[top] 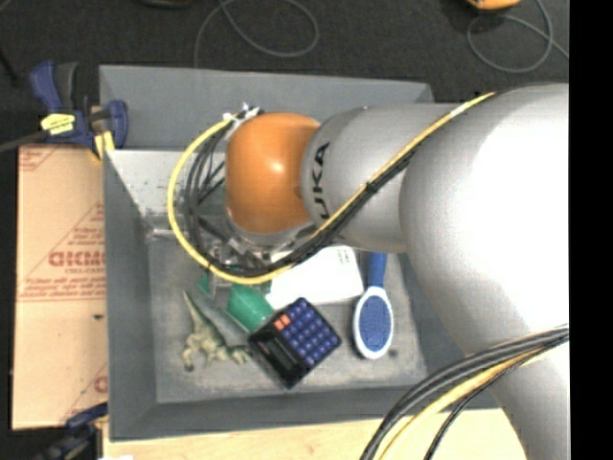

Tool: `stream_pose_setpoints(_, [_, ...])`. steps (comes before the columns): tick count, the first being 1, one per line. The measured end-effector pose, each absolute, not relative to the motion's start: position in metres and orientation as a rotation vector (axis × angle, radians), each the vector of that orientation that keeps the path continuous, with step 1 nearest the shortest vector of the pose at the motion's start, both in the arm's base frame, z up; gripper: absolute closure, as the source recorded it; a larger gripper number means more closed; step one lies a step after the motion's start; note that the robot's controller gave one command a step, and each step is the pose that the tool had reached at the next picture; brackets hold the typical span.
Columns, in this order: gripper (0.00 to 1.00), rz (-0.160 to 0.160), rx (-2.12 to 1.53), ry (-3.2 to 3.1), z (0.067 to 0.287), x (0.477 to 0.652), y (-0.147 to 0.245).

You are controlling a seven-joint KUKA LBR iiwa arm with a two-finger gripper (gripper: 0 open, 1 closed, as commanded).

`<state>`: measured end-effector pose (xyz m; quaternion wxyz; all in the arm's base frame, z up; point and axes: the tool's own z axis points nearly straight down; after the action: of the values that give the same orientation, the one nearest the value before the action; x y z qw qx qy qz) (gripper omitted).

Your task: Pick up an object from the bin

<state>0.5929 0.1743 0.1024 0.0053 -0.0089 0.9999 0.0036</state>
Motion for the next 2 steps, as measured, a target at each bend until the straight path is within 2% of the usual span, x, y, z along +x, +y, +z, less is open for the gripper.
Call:
stream_pose_setpoints(1, [0.0, 0.01, -0.047, 3.127, 0.112, 0.599, 0.18])
stream_pose_setpoints(2, [0.0, 0.007, 0.133, 3.135, 0.118, 0.591, 0.15])
